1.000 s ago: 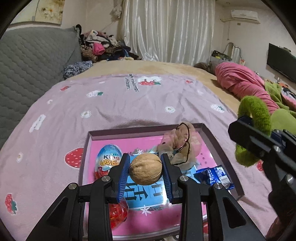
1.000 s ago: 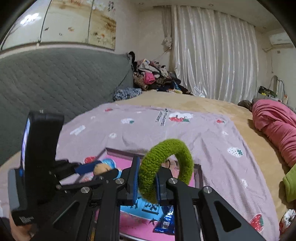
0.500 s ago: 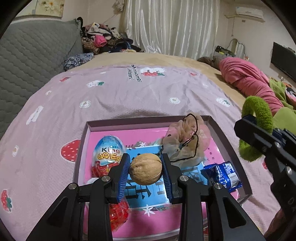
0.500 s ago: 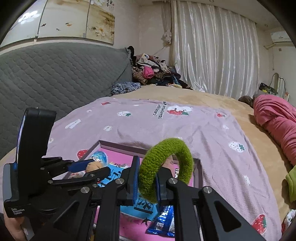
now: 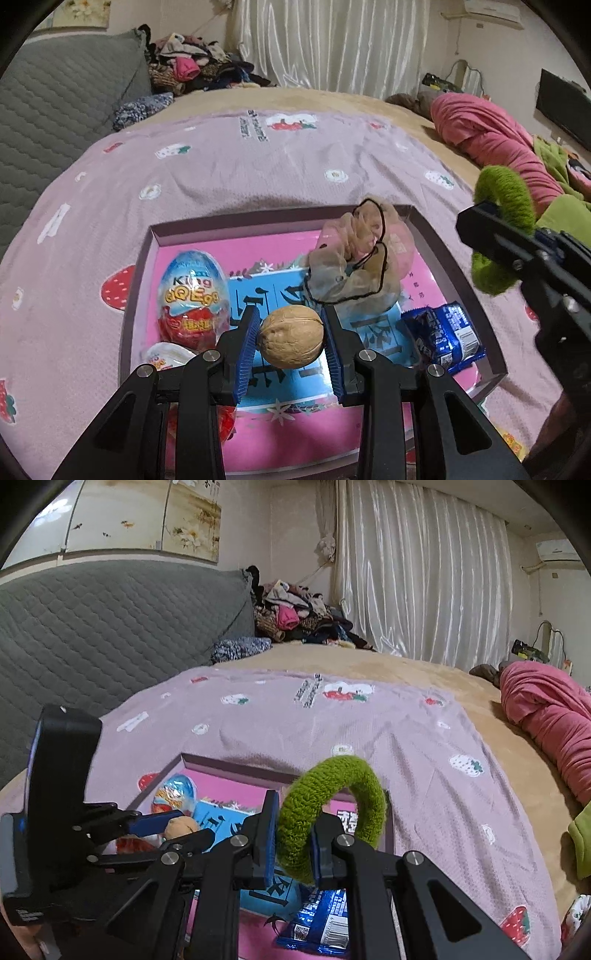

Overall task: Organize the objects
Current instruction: 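Lower the walnut into the tray with the left tool while the right tool lowers the green scrunchie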

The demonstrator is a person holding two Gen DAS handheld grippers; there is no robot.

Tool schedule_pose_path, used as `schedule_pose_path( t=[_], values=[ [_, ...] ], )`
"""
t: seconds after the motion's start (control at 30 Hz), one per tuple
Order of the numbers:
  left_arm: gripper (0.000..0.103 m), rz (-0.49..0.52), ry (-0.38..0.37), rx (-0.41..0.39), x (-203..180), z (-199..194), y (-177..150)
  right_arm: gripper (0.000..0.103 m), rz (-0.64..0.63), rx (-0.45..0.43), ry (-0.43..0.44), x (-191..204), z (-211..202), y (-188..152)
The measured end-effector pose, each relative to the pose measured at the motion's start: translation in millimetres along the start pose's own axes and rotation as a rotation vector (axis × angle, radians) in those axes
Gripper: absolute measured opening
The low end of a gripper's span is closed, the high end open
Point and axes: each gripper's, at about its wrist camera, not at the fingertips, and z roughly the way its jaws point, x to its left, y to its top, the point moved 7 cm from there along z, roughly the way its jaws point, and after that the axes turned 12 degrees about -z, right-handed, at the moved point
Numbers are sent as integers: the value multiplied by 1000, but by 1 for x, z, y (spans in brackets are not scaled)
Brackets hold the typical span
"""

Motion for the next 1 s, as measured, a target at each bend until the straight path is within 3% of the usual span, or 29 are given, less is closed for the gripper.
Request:
schedule_pose_path(
  t=[0.7, 1.0],
  values=[
    [35, 9, 24, 80, 5, 26, -12, 15, -27, 185, 6, 8, 51, -35],
    [35, 50, 16, 92, -4, 30, -17, 15, -14, 191, 16, 4, 55, -39]
  ],
)
